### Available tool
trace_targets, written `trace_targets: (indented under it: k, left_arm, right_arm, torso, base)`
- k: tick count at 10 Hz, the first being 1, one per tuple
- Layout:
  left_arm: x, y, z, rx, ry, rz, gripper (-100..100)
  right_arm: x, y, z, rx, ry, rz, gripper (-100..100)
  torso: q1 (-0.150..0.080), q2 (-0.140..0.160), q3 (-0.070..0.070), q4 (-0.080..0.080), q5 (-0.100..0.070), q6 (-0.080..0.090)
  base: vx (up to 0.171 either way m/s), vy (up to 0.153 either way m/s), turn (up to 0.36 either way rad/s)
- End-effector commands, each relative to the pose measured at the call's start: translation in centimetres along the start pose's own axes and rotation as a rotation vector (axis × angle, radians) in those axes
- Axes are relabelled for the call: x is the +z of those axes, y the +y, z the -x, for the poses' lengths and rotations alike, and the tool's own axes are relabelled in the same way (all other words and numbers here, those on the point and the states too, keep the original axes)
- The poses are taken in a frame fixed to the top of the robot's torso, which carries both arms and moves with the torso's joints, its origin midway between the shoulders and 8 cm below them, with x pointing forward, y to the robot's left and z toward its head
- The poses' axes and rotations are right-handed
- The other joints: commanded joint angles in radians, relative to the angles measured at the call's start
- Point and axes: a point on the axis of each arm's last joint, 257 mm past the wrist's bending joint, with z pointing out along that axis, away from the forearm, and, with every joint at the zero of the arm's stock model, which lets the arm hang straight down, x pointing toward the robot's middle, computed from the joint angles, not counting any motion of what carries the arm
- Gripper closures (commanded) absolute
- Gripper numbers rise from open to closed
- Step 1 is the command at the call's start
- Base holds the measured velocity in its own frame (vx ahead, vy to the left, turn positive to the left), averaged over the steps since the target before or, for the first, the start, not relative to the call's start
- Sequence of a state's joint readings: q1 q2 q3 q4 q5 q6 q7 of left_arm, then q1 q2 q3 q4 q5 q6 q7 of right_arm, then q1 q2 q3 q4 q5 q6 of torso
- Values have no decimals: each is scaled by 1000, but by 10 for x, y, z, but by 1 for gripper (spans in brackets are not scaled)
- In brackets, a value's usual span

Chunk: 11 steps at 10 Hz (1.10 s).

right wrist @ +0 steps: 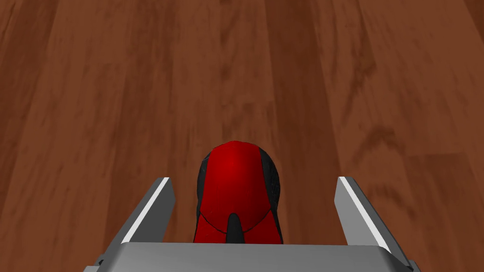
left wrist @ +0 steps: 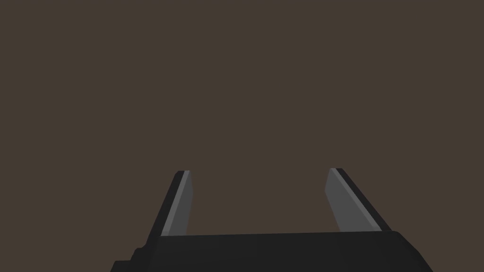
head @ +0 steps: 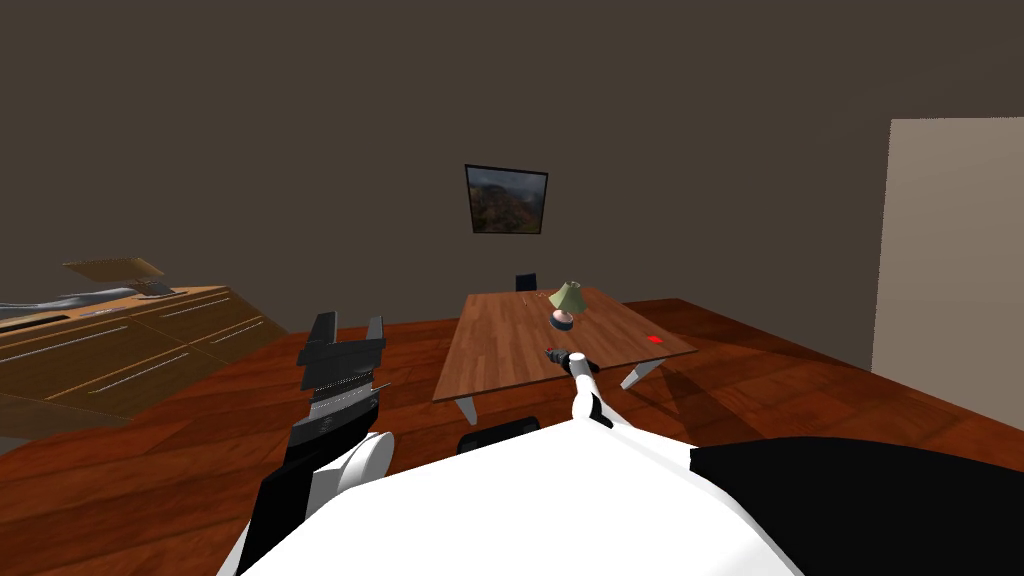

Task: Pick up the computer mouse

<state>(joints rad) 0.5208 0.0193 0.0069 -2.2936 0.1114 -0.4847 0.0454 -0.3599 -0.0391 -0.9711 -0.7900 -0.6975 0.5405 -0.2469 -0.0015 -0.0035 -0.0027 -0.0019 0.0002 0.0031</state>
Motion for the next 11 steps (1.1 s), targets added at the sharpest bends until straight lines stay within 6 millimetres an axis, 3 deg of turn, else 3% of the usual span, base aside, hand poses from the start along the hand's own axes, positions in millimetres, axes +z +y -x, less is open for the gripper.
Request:
trace_targets:
  k: [1, 3, 4, 6, 7, 10, 11]
  left_arm:
    - [0, 0, 0, 0, 0, 0, 0]
    - [0, 0, 0, 0, 0, 0, 0]
    - [0, 0, 0, 0, 0, 0, 0]
    - [0, 0, 0, 0, 0, 0, 0]
    - [0, 0, 0, 0, 0, 0, 0]
    - [0, 0, 0, 0, 0, 0, 0]
    - [0, 0, 0, 0, 0, 0, 0]
  right_arm:
    - [0, 2, 1, 5, 2, -10, -100]
    - [-2, 10, 5, -8, 3, 5, -100]
    - [2, -5, -1, 7, 12, -39, -100]
    - [-2, 8, 6, -8, 14, -14, -100]
    - [2, -11, -3, -5, 29, -65, -100]
    - [-1, 3, 6, -7, 32, -35, -100]
    - [2, -15, -4, -4, 54, -84, -100]
  torso:
    - [0, 0, 0, 0, 0, 0]
    - [0, 0, 0, 0, 0, 0]
    - [-1, 0, 0, 0, 0, 0]
    - [1, 0, 0, 0, 0, 0]
    - [0, 0, 0, 0, 0, 0]
    - [0, 0, 0, 0, 0, 0]
    - [-1, 1, 0, 0, 0, 0]
  base:
    - [23, 43, -22]
    - [10, 13, 3]
    - [19, 31, -39]
    - [19, 28, -12]
    - [23, 35, -41]
    - [14, 20, -7]
    - [18, 27, -35]
